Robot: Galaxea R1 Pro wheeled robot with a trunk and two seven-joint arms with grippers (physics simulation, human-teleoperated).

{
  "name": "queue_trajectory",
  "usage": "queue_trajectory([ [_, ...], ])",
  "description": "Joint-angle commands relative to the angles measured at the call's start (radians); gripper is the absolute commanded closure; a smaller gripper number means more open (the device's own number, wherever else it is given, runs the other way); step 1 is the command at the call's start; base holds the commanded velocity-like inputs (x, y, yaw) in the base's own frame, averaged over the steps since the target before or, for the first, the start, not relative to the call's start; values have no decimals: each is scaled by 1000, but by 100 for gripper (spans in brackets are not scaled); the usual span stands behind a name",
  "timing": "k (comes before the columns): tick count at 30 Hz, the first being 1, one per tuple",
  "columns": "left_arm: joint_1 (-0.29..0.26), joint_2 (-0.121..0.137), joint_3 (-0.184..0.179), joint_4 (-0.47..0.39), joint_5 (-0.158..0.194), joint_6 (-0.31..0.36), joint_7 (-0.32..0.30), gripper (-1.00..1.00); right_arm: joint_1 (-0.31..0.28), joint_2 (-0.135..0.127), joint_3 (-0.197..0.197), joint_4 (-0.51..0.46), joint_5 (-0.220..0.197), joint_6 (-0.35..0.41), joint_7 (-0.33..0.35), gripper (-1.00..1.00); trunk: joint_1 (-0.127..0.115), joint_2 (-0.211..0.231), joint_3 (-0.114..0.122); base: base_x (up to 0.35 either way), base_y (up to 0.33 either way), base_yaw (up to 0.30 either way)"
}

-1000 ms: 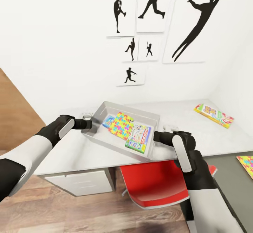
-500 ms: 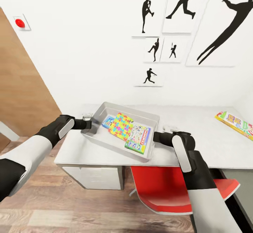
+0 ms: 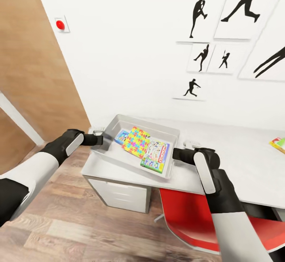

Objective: Put all the toys in the child's room - the three board games (two on the bed and one on the table), the two jigsaw puzzles on the table, and the tennis ball on the table - inside the toy box on the table in the child's room.

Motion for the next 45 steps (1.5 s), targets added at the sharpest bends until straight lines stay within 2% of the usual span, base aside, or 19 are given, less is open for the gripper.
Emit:
queue_trajectory([
  [1,-1,0,-52,-1,40,14,-5,100,-1,0,47,-13,-75,3,-6,100,0,-2,-1,0,0,292],
  [13,-1,-1,-52,-1,39,14,-4,100,-1,-1,46,-13,-75,3,-6,100,0,-2,-1,0,0,217],
  [22,-1,0,-52,-1,40,14,-3,100,-1,-1,46,-13,-74,3,-6,100,0,-2,-1,30,0,31],
  [35,-1,-2,-53,-1,43,13,-1,100,-1,-1,44,-13,-73,3,-6,100,0,-2,-1,254,0,4],
  [45,-1,-4,-52,-1,41,12,0,100,-1,-3,43,-13,-75,3,-7,100,0,-2,-1,68,0,0],
])
